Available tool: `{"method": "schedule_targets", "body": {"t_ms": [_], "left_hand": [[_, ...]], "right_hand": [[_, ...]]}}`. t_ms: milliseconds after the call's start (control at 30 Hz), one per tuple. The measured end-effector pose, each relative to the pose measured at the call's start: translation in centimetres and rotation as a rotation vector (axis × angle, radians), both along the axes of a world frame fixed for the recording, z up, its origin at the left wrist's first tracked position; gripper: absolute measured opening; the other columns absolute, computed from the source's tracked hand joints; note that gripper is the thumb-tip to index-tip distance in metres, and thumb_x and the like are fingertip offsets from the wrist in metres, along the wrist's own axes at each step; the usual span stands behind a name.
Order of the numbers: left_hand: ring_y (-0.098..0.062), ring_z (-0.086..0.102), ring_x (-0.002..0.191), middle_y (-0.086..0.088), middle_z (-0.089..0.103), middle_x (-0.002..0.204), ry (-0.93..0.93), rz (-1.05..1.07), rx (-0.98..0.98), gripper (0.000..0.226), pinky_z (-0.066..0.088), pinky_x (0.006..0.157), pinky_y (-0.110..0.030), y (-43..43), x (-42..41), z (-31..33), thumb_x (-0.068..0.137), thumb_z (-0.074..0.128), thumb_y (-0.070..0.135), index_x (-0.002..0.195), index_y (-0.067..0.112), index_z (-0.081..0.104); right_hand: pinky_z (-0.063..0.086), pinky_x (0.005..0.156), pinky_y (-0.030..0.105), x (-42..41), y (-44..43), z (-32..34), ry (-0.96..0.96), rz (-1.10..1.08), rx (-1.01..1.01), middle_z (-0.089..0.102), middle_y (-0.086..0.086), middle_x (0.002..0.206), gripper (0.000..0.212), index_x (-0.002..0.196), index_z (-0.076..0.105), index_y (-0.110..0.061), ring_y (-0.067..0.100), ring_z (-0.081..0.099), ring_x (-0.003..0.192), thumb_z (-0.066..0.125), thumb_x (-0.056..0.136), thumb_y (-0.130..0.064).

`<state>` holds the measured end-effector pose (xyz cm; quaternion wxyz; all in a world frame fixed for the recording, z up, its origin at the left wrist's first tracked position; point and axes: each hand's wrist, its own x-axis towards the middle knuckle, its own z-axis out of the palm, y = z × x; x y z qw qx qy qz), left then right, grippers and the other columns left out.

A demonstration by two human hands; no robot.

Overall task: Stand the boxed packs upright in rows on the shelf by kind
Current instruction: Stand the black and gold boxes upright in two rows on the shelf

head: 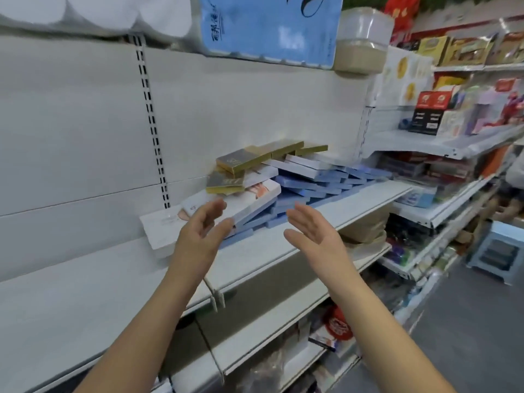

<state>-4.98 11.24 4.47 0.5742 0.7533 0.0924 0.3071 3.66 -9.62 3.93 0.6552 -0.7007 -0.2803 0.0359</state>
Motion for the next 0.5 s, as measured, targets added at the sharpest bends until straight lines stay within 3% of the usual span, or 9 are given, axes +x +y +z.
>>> {"method": "schedule_targets", "body": {"t_ms": [167,400,500], "left_hand": [[-0.011,0.055,0.131,0.014,0.062,0.137,0.031,0.127,0.036,0.036,0.045,0.112,-0.037,0.5,3.8,0.9,0.100,0.064,0.030,0.135,0.037,0.058],[-0.009,0.053,0.135,0.017,0.060,0.142,0.071,0.189,0.085,0.046,0.043,0.114,-0.037,4.5,8.4,2.5,0.095,0.069,0.036,0.140,0.038,0.057],[-0.005,0.054,0.130,0.015,0.060,0.142,0.108,0.206,0.132,0.050,0.042,0.108,-0.030,6.6,10.6,3.4,0.096,0.067,0.041,0.143,0.032,0.056]], "right_hand": [[0.049,0.081,0.005,6.8,0.6,1.4,0.056,0.084,-0.007,0.064,-0.021,0.132,0.047,0.138,0.054,-0.038,-0.012,0.059,0.116,0.070,0.094,-0.031],[0.048,0.067,0.002,12.2,5.2,2.6,0.136,0.174,-0.007,0.065,-0.018,0.129,0.040,0.135,0.057,-0.037,-0.012,0.059,0.109,0.067,0.096,-0.036],[0.044,0.072,0.010,13.9,7.8,3.2,0.152,0.151,-0.017,0.065,-0.015,0.128,0.040,0.136,0.058,-0.032,0.002,0.060,0.116,0.066,0.097,-0.035]]}}
